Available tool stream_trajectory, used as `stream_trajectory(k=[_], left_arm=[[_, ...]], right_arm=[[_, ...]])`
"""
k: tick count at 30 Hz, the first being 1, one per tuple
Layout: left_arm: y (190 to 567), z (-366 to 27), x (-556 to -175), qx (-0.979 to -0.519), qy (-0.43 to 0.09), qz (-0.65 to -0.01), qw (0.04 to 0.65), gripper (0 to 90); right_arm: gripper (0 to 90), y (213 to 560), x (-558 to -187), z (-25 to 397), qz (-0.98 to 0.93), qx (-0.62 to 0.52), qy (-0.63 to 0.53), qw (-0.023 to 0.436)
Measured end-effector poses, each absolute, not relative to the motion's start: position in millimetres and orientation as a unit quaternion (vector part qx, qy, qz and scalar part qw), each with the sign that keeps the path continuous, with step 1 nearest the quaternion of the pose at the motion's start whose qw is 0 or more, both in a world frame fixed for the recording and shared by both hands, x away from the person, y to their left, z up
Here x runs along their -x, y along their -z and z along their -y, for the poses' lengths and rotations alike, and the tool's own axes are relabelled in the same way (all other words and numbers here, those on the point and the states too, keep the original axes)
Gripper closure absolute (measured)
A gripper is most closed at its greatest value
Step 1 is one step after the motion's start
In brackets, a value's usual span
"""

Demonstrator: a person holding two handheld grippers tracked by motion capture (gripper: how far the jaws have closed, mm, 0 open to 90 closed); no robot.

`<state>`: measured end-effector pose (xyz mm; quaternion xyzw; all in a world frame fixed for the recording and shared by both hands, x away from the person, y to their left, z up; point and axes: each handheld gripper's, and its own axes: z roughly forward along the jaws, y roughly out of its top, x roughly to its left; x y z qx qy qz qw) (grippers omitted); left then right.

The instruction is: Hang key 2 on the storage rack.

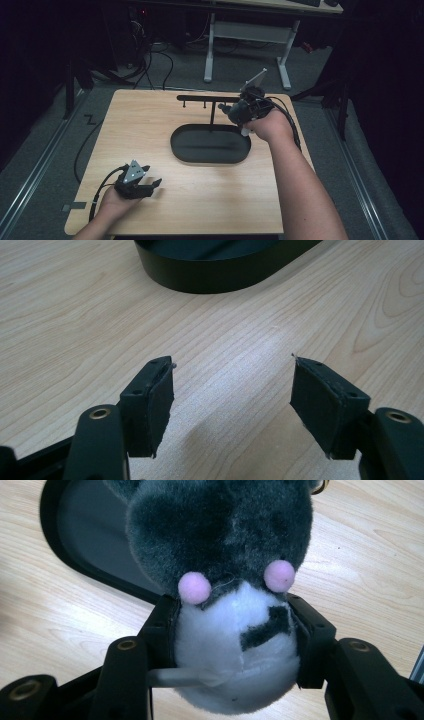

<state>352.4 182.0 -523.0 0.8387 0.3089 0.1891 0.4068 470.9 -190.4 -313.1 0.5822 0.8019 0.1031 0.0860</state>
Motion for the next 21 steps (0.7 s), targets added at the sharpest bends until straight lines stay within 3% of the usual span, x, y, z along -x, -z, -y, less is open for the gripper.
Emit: stream_trajectory(k=[21], left_arm=[[524, -183, -351, -0.842, -0.187, -0.308, 0.402, 33.8]], right_arm=[[46.1, 380, -492, 167, -0.814, -0.571, -0.094, 0.054]])
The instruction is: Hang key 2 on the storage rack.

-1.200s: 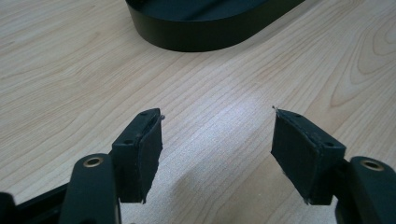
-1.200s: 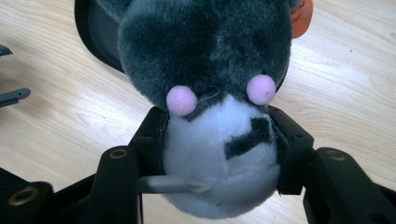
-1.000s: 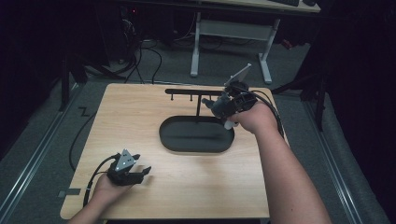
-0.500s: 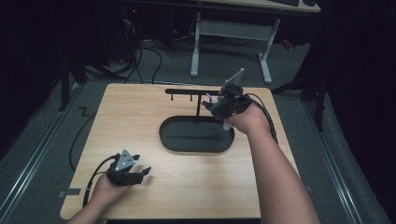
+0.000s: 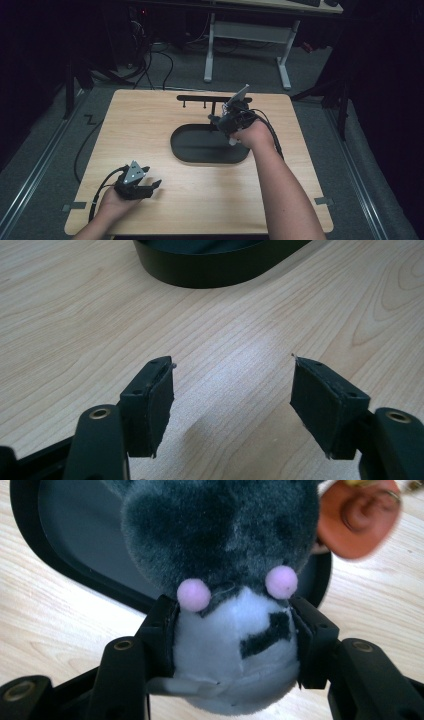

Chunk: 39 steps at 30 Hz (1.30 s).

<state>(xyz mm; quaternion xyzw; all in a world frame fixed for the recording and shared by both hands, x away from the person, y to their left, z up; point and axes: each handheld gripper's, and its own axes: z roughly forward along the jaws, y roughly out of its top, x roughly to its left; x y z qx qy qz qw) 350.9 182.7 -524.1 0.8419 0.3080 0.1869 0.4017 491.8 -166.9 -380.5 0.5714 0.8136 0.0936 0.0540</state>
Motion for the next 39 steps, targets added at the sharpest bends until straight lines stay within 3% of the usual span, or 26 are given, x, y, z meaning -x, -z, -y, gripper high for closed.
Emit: stream_trajectory(k=[3, 6, 9, 14, 16, 26, 33, 39], left_arm=[[524, -183, -351, -0.842, -0.187, -0.308, 0.401, 33.9], [524, -183, -351, -0.842, -0.187, -0.308, 0.402, 33.8], [524, -183, -351, -0.841, -0.187, -0.308, 0.402, 33.8], [525, -182, -351, -0.843, -0.187, -0.306, 0.402, 33.8], [525, -181, -350, -0.842, -0.187, -0.306, 0.402, 33.7], [526, -176, -349, -0.847, -0.185, -0.300, 0.399, 33.7], [528, -170, -345, -0.855, -0.182, -0.288, 0.392, 34.2], [529, -166, -339, -0.858, -0.180, -0.279, 0.391, 34.1]], right_arm=[[41.7, 385, -494, 163, -0.814, -0.571, -0.096, 0.053], [30.8, 391, -496, 162, -0.817, -0.566, -0.102, 0.043], [27.5, 394, -491, 165, -0.814, -0.569, -0.109, 0.042], [28.9, 398, -468, 183, -0.807, -0.568, -0.149, 0.065], [29.6, 403, -454, 189, -0.812, -0.555, -0.154, 0.094], [30.1, 452, -388, 213, -0.802, -0.527, -0.220, 0.177], [25.5, 492, -350, 224, -0.783, -0.514, -0.262, 0.230], [18.9, 511, -319, 238, -0.756, -0.521, -0.322, 0.231]])
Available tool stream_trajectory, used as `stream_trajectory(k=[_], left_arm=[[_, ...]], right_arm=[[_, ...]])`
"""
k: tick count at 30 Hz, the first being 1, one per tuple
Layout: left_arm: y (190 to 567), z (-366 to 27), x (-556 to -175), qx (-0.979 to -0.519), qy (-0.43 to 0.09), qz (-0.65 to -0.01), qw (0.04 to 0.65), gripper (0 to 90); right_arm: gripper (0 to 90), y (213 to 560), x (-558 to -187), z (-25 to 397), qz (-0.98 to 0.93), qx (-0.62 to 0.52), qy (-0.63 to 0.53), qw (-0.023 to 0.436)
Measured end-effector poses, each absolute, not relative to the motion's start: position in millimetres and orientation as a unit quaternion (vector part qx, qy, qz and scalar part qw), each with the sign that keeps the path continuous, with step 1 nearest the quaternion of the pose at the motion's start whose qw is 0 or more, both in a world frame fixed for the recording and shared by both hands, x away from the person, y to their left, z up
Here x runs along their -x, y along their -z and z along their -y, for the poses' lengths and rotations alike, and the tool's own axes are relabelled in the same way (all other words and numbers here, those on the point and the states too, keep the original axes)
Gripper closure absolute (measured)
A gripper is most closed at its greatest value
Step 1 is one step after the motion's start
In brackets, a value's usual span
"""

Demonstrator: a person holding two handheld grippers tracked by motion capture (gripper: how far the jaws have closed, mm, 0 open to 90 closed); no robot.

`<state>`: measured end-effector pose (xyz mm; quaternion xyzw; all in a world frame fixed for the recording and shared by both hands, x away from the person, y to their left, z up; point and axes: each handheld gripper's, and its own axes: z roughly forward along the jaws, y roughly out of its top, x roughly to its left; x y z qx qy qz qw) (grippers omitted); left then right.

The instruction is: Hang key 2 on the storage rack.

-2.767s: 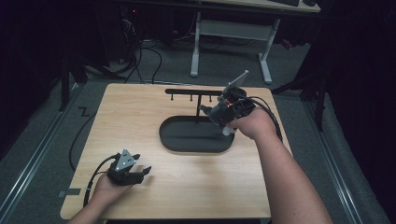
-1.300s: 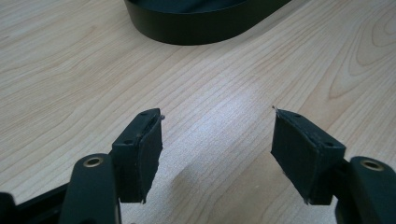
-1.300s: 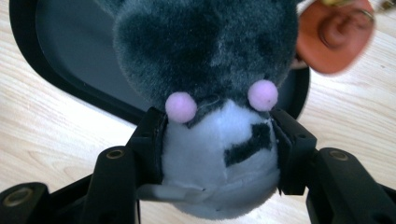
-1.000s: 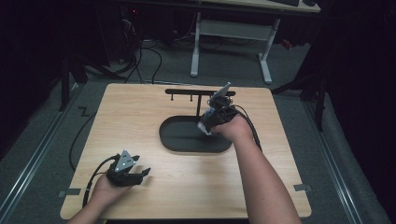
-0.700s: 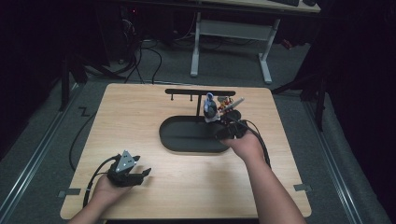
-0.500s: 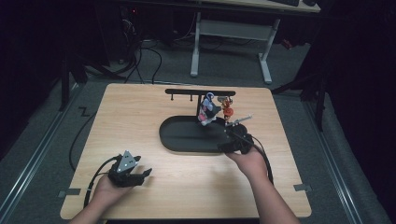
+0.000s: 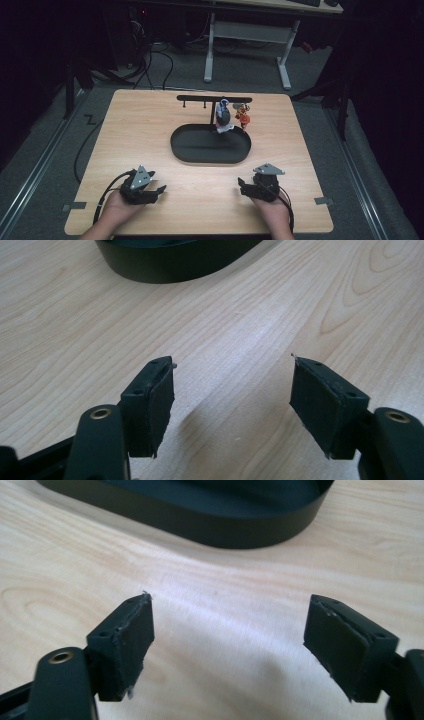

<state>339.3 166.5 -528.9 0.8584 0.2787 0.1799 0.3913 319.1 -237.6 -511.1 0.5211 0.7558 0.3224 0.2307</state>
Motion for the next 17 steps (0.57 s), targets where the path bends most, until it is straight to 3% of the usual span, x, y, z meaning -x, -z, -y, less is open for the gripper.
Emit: stream_trajectory(k=[4, 6, 17], left_arm=[[527, -165, -334, -0.854, -0.182, -0.275, 0.402, 33.7], [526, -162, -332, -0.852, -0.186, -0.272, 0.407, 33.3], [527, -158, -327, -0.857, -0.189, -0.260, 0.402, 31.4]], right_arm=[[16.7, 521, -293, 245, -0.744, -0.511, -0.355, 0.246], [16.4, 522, -285, 251, -0.739, -0.514, -0.369, 0.232], [16.1, 528, -288, 255, -0.739, -0.521, -0.364, 0.224]])
